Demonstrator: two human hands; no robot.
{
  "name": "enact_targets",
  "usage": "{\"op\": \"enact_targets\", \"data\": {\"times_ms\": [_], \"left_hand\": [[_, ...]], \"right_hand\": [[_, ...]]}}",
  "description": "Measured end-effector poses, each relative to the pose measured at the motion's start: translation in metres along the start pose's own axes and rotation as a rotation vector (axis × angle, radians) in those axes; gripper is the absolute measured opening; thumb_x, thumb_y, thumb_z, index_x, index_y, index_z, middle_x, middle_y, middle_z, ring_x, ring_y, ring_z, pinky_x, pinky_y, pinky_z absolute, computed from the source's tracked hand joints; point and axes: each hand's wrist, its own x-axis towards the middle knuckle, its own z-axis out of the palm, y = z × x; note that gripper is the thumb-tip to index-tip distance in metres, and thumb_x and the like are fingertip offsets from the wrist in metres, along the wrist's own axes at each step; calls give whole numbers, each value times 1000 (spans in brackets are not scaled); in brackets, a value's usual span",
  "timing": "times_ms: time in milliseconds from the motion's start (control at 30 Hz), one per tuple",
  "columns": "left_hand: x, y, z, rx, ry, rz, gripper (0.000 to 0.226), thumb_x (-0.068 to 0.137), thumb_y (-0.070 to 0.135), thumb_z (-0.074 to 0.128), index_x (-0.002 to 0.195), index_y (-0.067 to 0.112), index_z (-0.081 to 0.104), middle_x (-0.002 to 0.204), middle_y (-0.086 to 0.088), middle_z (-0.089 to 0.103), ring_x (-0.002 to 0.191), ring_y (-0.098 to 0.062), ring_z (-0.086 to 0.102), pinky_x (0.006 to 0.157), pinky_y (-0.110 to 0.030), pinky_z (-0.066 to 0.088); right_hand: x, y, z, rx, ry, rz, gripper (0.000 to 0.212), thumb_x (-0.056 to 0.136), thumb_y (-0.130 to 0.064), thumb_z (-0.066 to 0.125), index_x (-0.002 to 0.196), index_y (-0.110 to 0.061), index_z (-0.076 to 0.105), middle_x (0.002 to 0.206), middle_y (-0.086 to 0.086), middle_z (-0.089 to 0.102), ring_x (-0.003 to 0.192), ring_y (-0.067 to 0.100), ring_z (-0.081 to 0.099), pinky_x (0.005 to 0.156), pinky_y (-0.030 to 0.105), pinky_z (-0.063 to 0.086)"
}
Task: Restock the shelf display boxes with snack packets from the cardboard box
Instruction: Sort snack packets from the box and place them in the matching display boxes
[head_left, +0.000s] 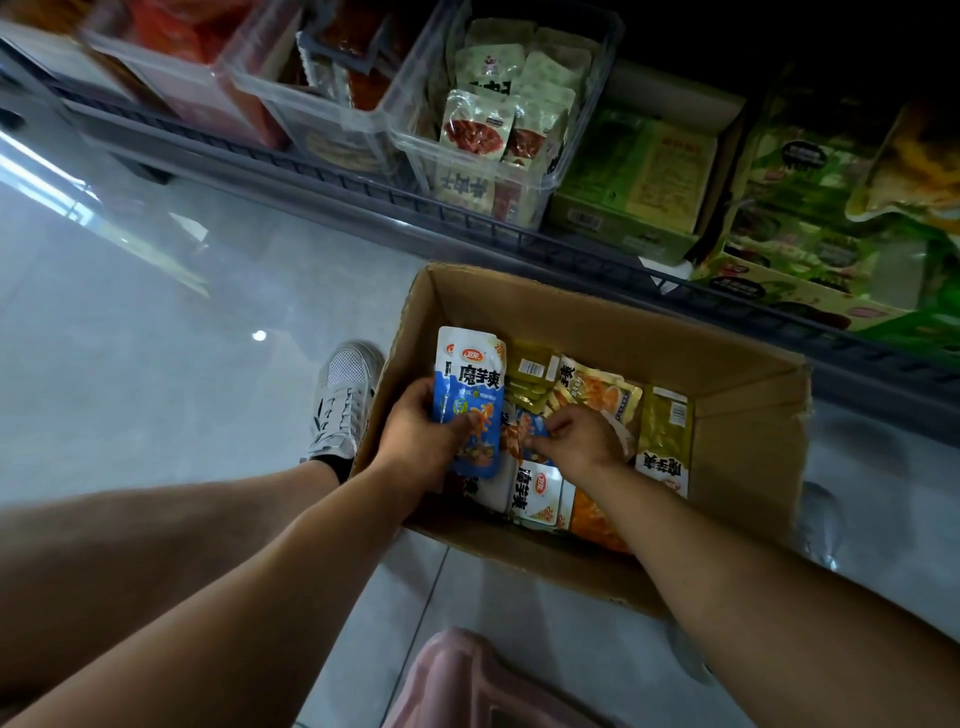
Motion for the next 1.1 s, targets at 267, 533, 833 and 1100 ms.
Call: {"op": "enact_targets", "data": {"times_ms": [267, 533, 833, 1100], "left_hand": [[2, -3, 1, -5, -18, -9, 40, 90, 12, 77, 125, 19, 60, 113, -1, 75, 98, -18, 74, 78, -39, 64], [1, -2, 2, -32, -57, 16, 37, 90, 11, 77, 122, 21, 61, 112, 1, 75, 98, -18, 75, 75, -35, 63], [-10, 14, 13, -83, -143, 14, 36, 96, 13, 70, 125, 26, 52, 121, -4, 70, 105, -25, 72, 85, -48, 63], [-39, 31, 26, -223, -379, 48, 44, 91, 7, 74, 130, 9, 55, 124, -18, 71, 107, -34, 73, 90, -56, 60]], "right_hand": [[6, 1, 9, 108, 25, 6, 35, 72, -27, 90, 71, -33, 56, 91, -3, 67, 88, 24, 66, 79, 41, 58], [-1, 3, -14, 241, 70, 12, 22, 90, -16, 73, 78, -21, 55, 81, 0, 60, 79, 23, 61, 72, 34, 50], [-68, -17, -95, 646, 98, 26, 20, 94, -14, 69, 112, -12, 61, 95, -2, 74, 77, 17, 74, 64, 30, 60], [-102, -44, -93, 775, -72, -22, 14, 89, -7, 72, 100, -11, 64, 108, 17, 72, 89, 28, 75, 73, 45, 62]]}}
